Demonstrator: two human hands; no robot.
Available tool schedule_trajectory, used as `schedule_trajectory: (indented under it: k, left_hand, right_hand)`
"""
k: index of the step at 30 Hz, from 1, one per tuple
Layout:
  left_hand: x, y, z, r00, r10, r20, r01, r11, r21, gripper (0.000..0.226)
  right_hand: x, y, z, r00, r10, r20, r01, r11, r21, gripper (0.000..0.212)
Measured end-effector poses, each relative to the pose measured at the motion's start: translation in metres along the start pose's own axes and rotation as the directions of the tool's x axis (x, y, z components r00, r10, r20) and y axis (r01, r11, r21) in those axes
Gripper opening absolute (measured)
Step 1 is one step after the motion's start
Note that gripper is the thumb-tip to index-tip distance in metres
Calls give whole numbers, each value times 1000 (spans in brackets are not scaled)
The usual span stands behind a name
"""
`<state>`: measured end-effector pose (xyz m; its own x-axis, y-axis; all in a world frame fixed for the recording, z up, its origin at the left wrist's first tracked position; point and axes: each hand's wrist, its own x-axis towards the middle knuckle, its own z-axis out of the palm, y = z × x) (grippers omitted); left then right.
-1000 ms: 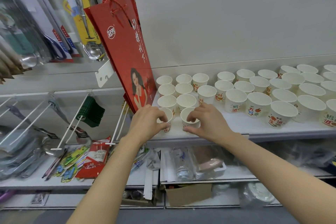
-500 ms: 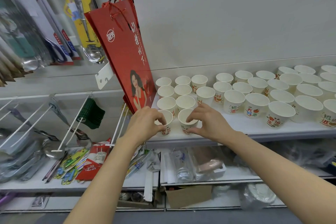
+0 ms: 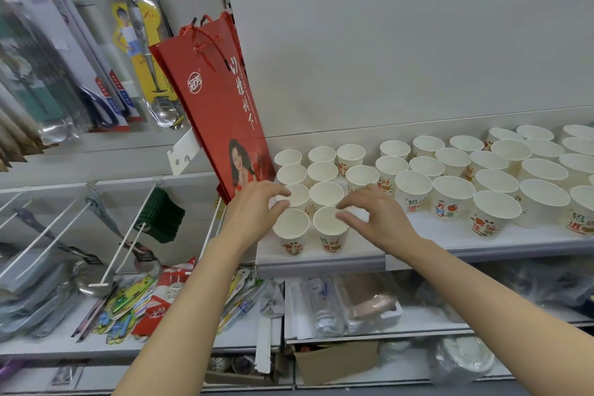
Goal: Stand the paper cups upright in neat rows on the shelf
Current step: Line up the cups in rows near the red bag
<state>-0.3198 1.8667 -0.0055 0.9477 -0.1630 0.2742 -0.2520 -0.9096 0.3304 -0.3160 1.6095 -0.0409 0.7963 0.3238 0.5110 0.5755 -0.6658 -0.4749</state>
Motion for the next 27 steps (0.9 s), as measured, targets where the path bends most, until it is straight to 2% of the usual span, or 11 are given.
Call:
schedule_trajectory:
  k: [2,4,7,10,13,18,22,25,27]
  left_hand:
    - [11,3,2,998,-31,53,30,999,23,29]
    - [16,5,6,992,-47,121,43,999,30,35]
    - [14,3,14,984,-55,169,53,998,20,37]
    - [12,2,19,981,-54,187,48,998,37,37]
    - [14,3,17,985,-46,166,37,998,58,37]
    - [34,17,12,992,18,127,-28,996,79,35]
    - [68,44,17,997,76,35,-79,991,112,25]
    - [104,69,24,996,91,19,-93,984,151,21]
    - [129,85,32,993,109,45,-116,974,195,22]
  right_hand:
    - [11,2,-3,987,154,-34,-155,988,-12,22]
    - [16,7,-1,957,291,18,-289,955,-71,27]
    - [6,12,5,916,378,133,-373,926,-65,30]
    - [-3,6,9,904,374,209,-378,926,-19,28]
    - [-3,1,9,908,365,208,-372,928,-3,28]
    - [2,22,-19,941,335,39,-326,934,-146,21]
    - [18,59,-53,947,315,-65,-320,898,-301,13]
    - [44,95,-73,924,369,-97,-380,865,-328,17]
    - [63,119,-82,918,391,-70,-390,853,-346,19]
